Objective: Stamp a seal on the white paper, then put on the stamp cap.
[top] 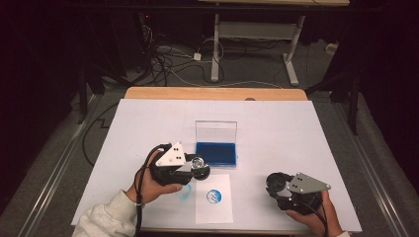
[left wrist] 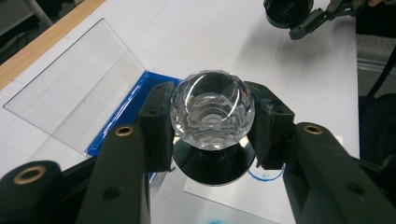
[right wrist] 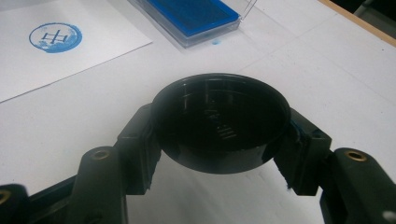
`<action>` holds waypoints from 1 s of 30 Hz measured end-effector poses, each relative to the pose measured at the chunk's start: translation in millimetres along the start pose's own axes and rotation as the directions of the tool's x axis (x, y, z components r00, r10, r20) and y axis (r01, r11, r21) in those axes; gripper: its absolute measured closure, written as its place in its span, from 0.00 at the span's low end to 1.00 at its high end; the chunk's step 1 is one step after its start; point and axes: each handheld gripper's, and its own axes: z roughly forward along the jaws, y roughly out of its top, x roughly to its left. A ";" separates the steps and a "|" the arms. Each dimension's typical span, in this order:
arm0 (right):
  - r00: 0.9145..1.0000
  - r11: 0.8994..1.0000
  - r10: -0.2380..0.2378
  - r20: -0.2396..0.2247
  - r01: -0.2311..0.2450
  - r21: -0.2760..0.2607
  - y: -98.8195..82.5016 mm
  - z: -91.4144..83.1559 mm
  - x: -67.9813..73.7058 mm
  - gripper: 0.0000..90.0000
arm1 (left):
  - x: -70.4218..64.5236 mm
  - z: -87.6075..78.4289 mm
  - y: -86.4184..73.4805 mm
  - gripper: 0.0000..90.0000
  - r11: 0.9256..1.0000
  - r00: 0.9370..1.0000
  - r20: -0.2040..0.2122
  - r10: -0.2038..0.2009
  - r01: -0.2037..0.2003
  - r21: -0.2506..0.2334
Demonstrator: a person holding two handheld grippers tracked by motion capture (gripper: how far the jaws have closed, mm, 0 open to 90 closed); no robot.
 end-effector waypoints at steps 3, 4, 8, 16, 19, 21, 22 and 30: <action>1.000 1.000 -0.004 0.000 0.004 0.004 0.2 0.0 0.4 0.43 | 1.4 -0.2 -1.0 0.61 1.000 1.000 0.002 -0.005 0.005 -0.003; 1.000 1.000 -0.001 -0.001 0.001 0.002 0.4 -0.1 0.3 0.43 | 1.7 -0.2 -1.3 0.61 1.000 1.000 0.003 -0.006 0.006 -0.004; 1.000 1.000 0.004 0.001 -0.004 -0.002 1.0 -0.4 -0.4 0.43 | 2.4 -1.4 -1.7 0.61 1.000 1.000 0.000 -0.010 0.010 -0.003; 1.000 1.000 0.001 -0.004 -0.001 -0.002 2.0 1.5 -0.9 0.43 | 2.8 -6.5 -2.8 0.61 1.000 1.000 -0.017 -0.018 0.018 0.000; 1.000 1.000 0.001 -0.005 -0.001 -0.003 2.7 2.2 -0.3 0.43 | 3.6 -8.9 -3.7 0.61 1.000 0.999 -0.025 -0.023 0.023 -0.001; 1.000 1.000 -0.002 -0.006 0.002 -0.004 3.0 2.7 0.0 0.43 | 4.9 -10.5 -4.8 0.61 1.000 0.999 -0.032 -0.027 0.027 -0.003; 1.000 1.000 -0.004 -0.006 0.004 -0.003 3.2 2.9 0.2 0.43 | 6.0 -11.5 -5.5 0.61 1.000 0.999 -0.031 -0.030 0.030 -0.005; 1.000 1.000 -0.003 -0.016 0.003 -0.009 6.9 7.4 -0.2 0.43 | 8.5 -16.3 -8.8 0.61 0.999 0.998 -0.033 -0.046 0.045 -0.019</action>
